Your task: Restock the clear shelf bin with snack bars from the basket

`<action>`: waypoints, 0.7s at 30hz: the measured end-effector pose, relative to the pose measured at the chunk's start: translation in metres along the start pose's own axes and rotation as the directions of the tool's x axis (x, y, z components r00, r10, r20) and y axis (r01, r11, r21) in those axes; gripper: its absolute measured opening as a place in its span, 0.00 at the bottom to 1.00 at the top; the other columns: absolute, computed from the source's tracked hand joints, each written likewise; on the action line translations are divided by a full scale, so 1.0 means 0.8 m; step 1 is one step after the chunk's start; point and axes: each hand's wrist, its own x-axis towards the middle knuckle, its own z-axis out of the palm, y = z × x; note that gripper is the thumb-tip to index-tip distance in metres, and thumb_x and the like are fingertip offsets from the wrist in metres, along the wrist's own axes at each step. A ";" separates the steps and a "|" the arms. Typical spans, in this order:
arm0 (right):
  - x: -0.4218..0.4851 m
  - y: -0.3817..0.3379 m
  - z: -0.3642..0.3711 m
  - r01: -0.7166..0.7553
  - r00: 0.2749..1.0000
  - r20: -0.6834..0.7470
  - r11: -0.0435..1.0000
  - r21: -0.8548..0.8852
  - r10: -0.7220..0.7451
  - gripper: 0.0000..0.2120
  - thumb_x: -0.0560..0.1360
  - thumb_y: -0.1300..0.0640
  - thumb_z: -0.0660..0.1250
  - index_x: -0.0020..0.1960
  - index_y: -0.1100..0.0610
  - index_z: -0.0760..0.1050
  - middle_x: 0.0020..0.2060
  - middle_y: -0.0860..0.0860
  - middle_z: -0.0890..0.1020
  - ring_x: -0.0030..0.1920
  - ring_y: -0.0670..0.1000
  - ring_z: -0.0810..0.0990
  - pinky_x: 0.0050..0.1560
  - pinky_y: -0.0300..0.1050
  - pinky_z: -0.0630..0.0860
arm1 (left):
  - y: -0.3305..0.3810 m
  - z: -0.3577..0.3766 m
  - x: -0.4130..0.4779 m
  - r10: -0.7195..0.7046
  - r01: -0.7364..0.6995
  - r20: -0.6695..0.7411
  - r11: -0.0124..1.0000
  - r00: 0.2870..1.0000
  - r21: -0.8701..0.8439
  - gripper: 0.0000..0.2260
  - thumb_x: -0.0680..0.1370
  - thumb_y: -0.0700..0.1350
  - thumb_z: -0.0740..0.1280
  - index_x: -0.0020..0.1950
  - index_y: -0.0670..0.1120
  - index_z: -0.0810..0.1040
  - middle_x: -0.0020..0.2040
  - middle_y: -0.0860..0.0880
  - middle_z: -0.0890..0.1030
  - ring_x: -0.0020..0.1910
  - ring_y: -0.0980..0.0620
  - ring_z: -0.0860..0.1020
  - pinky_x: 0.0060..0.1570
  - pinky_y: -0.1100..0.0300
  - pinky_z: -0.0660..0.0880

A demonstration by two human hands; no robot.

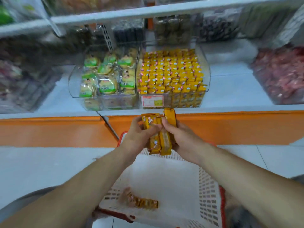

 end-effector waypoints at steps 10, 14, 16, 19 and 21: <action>-0.008 -0.072 0.006 0.026 0.991 0.132 0.996 0.085 -0.037 0.17 0.82 0.47 0.59 0.68 0.50 0.76 0.61 0.52 0.83 0.61 0.56 0.82 0.66 0.62 0.74 | 0.056 0.027 0.005 0.206 -0.207 -0.032 0.978 0.978 -0.039 0.41 0.60 0.49 0.82 0.70 0.51 0.69 0.53 0.49 0.86 0.52 0.48 0.86 0.48 0.44 0.85; 0.012 -0.092 0.005 0.091 0.989 0.110 0.995 0.049 -0.096 0.15 0.81 0.46 0.61 0.62 0.49 0.81 0.56 0.51 0.85 0.56 0.54 0.84 0.59 0.58 0.79 | 0.071 0.019 0.024 0.239 -0.240 -0.025 0.968 0.971 -0.074 0.38 0.63 0.46 0.83 0.69 0.50 0.71 0.53 0.47 0.87 0.51 0.45 0.87 0.45 0.47 0.85; 0.023 -0.100 0.002 0.095 0.991 0.093 0.993 0.063 -0.101 0.15 0.80 0.45 0.62 0.58 0.50 0.84 0.54 0.52 0.86 0.54 0.54 0.85 0.52 0.53 0.81 | 0.078 0.012 0.031 0.246 -0.248 -0.027 0.964 0.969 -0.092 0.36 0.63 0.46 0.83 0.67 0.50 0.73 0.52 0.46 0.87 0.50 0.44 0.87 0.44 0.48 0.85; 0.032 -0.102 -0.008 0.061 0.998 0.001 0.995 0.078 -0.061 0.16 0.79 0.46 0.63 0.58 0.53 0.83 0.54 0.57 0.85 0.47 0.56 0.83 0.46 0.50 0.79 | 0.079 0.005 0.038 0.203 -0.204 -0.017 0.972 0.979 -0.116 0.36 0.61 0.47 0.84 0.66 0.51 0.74 0.53 0.45 0.87 0.49 0.41 0.87 0.45 0.43 0.84; 0.033 -0.103 -0.014 0.019 1.000 0.013 0.992 0.122 -0.021 0.18 0.80 0.48 0.62 0.62 0.58 0.80 0.52 0.60 0.84 0.40 0.56 0.81 0.40 0.48 0.78 | 0.078 0.004 0.041 0.190 -0.189 -0.007 0.976 0.982 -0.111 0.36 0.62 0.46 0.85 0.66 0.52 0.74 0.54 0.44 0.87 0.49 0.40 0.87 0.47 0.38 0.84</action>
